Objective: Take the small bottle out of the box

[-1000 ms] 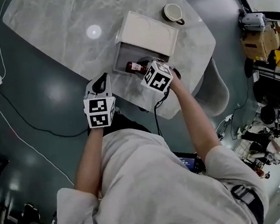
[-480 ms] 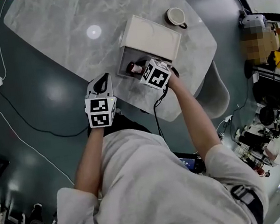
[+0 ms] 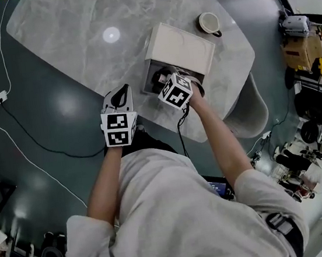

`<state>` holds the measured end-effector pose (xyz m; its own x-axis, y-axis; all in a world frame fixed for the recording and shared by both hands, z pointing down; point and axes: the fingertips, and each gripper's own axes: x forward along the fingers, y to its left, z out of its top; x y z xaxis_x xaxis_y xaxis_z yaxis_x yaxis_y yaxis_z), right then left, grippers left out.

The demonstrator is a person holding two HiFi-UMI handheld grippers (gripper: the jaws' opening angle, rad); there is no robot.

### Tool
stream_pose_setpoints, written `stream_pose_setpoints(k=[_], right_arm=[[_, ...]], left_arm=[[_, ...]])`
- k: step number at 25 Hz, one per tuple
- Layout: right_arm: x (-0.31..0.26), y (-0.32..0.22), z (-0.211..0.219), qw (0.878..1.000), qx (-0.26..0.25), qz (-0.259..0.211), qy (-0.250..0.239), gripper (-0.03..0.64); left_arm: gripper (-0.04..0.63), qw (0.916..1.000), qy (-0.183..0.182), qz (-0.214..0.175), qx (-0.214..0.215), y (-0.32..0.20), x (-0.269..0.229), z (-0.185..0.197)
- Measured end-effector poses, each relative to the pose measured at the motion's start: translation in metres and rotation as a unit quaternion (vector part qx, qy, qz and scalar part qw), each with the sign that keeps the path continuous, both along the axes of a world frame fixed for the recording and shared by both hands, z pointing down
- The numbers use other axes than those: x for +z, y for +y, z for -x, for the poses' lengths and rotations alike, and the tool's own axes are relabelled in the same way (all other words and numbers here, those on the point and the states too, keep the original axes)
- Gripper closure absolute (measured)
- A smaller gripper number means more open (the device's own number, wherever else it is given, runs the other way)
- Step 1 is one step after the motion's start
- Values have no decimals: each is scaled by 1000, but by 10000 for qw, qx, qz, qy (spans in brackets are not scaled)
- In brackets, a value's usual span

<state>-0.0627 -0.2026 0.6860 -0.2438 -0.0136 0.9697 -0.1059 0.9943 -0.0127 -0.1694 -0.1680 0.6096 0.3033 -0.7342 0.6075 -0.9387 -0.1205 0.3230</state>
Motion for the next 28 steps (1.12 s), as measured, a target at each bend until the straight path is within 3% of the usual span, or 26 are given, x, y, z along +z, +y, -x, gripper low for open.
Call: stream_pose_setpoints(k=[9, 18, 24, 28], right_arm=[[-4, -10, 11, 9995, 245, -135, -136, 391], [-32, -18, 10, 9871, 1052, -694, -988, 393], [-53, -15, -1, 9700, 1582, -942, -1590, 393], [-75, -17, -14, 9460, 2163, -1146, -2126, 393]], left_arm=[[572, 9992, 98, 23, 378, -31, 0, -1], [572, 9961, -22, -44, 884, -49, -11, -15], [572, 9947, -128, -226, 992, -57, -26, -31], [572, 9940, -225, -375, 1003, -59, -37, -42]])
